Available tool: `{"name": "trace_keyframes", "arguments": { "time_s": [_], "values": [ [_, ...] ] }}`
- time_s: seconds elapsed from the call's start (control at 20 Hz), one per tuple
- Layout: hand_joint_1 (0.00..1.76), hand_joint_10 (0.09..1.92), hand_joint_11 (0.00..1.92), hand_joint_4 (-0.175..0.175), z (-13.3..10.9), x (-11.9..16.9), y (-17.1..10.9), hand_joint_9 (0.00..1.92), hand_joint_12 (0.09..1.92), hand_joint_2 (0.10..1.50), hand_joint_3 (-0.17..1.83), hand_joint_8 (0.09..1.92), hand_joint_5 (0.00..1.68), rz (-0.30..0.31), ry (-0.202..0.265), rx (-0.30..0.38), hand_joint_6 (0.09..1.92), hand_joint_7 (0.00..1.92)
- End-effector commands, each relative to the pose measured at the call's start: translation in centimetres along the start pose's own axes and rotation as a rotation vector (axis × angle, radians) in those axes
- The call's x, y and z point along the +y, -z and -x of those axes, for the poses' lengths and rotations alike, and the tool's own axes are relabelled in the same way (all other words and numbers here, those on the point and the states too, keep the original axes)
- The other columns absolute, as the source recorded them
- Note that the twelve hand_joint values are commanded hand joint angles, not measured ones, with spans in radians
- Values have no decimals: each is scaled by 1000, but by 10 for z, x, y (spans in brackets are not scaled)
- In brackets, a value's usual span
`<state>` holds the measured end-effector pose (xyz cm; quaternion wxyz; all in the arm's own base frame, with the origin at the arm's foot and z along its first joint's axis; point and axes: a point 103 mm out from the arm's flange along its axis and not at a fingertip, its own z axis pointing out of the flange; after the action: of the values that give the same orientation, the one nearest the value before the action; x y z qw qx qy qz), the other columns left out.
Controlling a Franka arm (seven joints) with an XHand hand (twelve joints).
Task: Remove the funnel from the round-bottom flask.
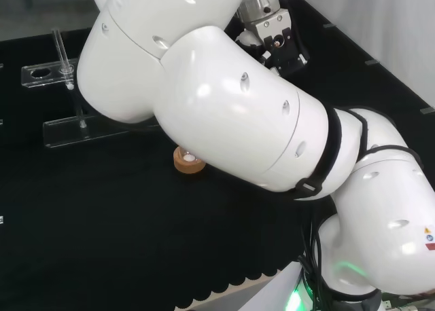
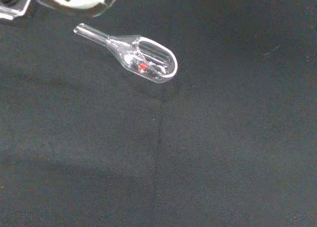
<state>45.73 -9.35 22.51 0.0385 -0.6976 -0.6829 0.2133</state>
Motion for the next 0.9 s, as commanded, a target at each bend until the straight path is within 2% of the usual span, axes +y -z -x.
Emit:
{"name": "trace_keyframes", "arguments": {
  "time_s": [0.05,0.35,0.55,0.9],
  "values": [
    [802,706,193,-70,-2,-33,17,371,1362,651,513,655,308,-2,-16,-2,87,71],
    [786,693,232,-69,-14,-60,26,424,1359,658,515,678,318,24,-2,29,87,139],
    [755,670,312,-64,-27,-80,33,495,1369,665,517,692,302,15,27,66,87,228],
    [694,657,358,-65,-64,-106,50,510,1374,660,509,681,261,-22,88,105,87,215]
  ]
}}
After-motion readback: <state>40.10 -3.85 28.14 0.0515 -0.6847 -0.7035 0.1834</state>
